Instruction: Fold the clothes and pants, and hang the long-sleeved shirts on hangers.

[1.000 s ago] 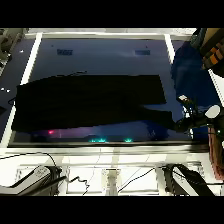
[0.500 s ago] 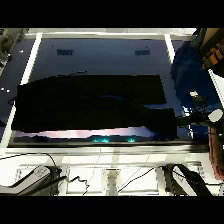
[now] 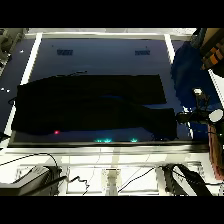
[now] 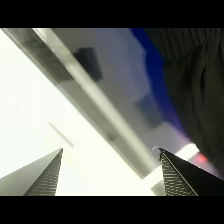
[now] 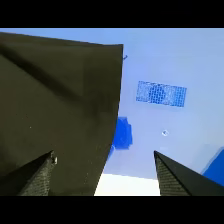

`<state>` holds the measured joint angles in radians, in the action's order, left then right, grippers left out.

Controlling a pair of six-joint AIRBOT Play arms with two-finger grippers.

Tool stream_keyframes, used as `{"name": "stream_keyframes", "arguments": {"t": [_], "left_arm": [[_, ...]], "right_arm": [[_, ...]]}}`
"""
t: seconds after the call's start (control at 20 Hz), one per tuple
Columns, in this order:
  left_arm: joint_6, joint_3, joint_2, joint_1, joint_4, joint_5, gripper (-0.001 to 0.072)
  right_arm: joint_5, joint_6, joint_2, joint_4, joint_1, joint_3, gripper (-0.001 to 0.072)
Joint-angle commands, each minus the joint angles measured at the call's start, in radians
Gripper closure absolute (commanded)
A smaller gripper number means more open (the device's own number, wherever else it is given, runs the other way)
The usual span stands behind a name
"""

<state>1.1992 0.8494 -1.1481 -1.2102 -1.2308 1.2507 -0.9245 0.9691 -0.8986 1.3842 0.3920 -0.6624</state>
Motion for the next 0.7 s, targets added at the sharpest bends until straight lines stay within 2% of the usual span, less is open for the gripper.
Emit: {"name": "stream_keyframes", "arguments": {"t": [0.0,0.15,0.2,0.35,0.55,0.65], "left_arm": [[-0.090,-0.115,0.000,-0.062,0.236,-0.144,0.0022],[-0.275,-0.201,-0.008,-0.061,0.518,-0.226,0.0022],[-0.305,-0.219,-0.013,-0.061,0.577,-0.264,0.0021],[-0.316,-0.245,-0.060,-0.061,0.612,-0.328,0.0021],[-0.379,-0.245,-0.161,-0.030,0.642,-0.328,0.0021],[-0.443,-0.245,-0.204,0.015,0.688,-0.329,0.0023]], "right_arm": [[0.002,0.050,0.001,-0.001,0.001,0.000,0.0022],[0.002,0.100,0.001,-0.001,0.001,0.000,0.0022],[0.002,0.118,0.001,-0.002,0.001,0.000,0.0022],[0.000,0.173,0.001,-0.008,0.001,0.000,0.0023],[-0.002,0.202,0.001,-0.056,0.001,-0.002,0.0022],[-0.010,0.218,0.001,-0.088,0.001,-0.003,0.0022]]}}
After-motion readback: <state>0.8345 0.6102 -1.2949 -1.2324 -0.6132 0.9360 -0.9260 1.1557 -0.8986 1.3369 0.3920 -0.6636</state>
